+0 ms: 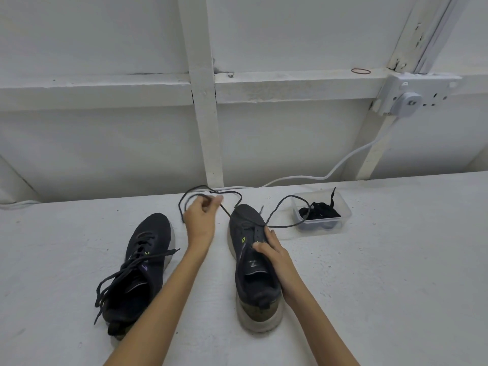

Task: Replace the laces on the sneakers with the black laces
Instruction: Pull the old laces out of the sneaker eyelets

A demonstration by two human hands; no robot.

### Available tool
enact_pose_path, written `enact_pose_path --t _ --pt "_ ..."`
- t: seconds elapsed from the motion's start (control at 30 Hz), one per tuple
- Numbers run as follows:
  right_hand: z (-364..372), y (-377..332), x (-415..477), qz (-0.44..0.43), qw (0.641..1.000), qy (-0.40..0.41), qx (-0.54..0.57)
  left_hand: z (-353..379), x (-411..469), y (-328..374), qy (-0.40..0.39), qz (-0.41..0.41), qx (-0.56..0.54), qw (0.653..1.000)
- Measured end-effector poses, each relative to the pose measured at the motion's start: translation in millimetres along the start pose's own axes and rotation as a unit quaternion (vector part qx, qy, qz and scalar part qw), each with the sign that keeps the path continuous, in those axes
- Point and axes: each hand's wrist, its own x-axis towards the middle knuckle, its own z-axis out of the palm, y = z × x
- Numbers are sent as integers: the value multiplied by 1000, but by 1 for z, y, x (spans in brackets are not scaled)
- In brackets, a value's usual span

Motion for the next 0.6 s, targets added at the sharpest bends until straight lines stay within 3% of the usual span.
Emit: enact_pose_path --t 0.1,0.27,0.4,0.6 --pt "-1 0 -1 4 1000 0 0 -7 9 8 37 1 -43 998" --pt "2 3 2 14 1000 4 -6 5 -17 -9 -75 -52 -19 996" --pt "2 5 4 10 1000 6 -3 14 -35 -28 -134 -26 25 990" --pt "1 7 5 14 1000 3 -5 7 -21 -6 -62 1 15 998"
